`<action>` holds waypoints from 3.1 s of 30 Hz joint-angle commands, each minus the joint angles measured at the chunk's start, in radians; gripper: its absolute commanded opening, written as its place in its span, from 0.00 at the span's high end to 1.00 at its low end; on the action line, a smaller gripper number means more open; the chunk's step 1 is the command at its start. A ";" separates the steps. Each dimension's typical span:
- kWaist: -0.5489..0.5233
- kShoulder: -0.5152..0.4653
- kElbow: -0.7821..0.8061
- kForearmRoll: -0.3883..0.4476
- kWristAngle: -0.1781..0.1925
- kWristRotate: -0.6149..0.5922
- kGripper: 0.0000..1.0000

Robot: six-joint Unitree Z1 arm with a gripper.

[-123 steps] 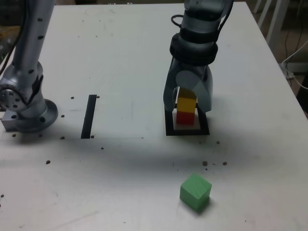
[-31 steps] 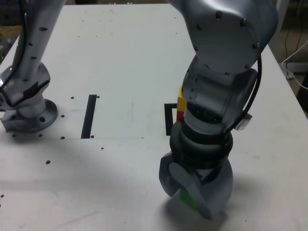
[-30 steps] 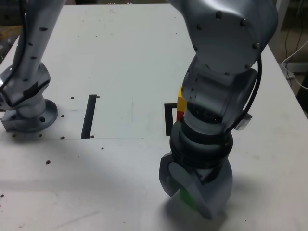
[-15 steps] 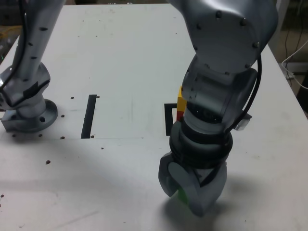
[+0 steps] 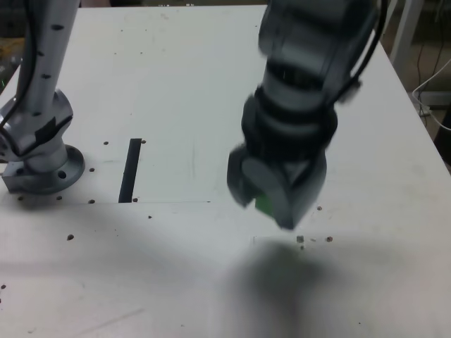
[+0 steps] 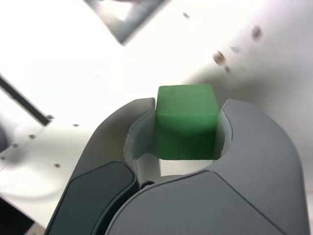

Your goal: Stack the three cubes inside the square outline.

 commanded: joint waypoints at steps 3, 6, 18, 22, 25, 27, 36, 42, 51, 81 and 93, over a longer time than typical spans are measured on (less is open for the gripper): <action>0.073 -0.052 -0.005 0.032 -0.001 -0.003 0.73; 0.136 -0.091 0.006 0.039 -0.006 -0.005 0.73; 0.324 -0.196 0.087 0.024 -0.043 -0.027 0.73; 0.358 -0.199 0.106 0.012 -0.060 -0.032 0.73; 0.380 -0.196 0.119 0.001 -0.080 -0.037 0.73; 0.391 -0.192 0.123 -0.005 -0.090 -0.038 0.73; 0.415 -0.166 0.099 -0.023 -0.124 -0.038 0.73; 0.423 -0.146 0.093 -0.037 -0.145 -0.028 0.73; 0.433 -0.132 0.105 -0.053 -0.155 -0.001 0.73; 0.457 -0.110 0.159 -0.113 -0.168 0.043 0.19; 0.457 -0.168 0.189 -0.111 -0.154 0.042 0.01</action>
